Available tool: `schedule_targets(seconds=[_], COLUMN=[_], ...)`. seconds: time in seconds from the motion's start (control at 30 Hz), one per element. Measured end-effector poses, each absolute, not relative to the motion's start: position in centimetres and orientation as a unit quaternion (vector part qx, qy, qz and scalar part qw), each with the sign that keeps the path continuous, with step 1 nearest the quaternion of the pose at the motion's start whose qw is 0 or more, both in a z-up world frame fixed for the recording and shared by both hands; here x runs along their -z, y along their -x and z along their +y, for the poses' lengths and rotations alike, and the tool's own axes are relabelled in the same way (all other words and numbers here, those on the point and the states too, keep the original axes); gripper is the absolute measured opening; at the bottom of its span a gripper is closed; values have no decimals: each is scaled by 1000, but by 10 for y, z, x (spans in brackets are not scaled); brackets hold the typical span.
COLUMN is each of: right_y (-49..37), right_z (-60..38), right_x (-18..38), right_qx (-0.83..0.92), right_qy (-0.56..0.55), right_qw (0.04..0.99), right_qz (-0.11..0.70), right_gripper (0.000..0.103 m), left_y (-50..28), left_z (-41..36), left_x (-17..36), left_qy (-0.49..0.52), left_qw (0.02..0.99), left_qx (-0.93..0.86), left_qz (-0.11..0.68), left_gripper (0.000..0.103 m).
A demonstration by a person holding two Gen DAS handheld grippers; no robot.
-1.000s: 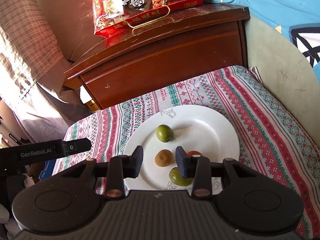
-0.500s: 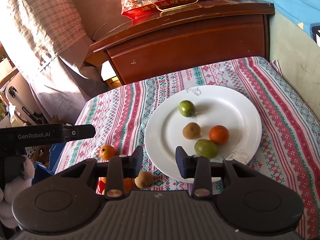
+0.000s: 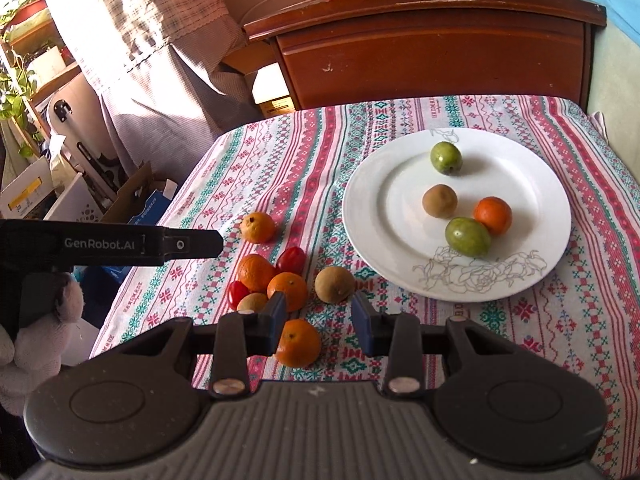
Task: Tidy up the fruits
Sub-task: 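Withdraw both grippers from the plate back toward the remaining fruit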
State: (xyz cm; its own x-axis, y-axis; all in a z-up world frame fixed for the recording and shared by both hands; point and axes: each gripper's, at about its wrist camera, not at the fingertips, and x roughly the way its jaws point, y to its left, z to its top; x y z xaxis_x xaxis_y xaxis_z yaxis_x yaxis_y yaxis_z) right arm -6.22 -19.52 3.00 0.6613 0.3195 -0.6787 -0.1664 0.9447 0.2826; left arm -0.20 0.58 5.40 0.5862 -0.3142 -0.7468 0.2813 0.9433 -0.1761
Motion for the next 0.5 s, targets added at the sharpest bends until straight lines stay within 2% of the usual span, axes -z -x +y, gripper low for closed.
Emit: schedule_targets(seconds=[0.5], right_y=[64], right_z=[-172], right_x=[-7], right_qx=[-164], right_qy=[-52], right_qw=[896], right_qz=[409], right_gripper=[35], left_y=[31], left_z=[8], left_x=[-35], left_qy=[-40], left_qw=[879], left_qx=[200], left_qz=[430], left_gripper=[65])
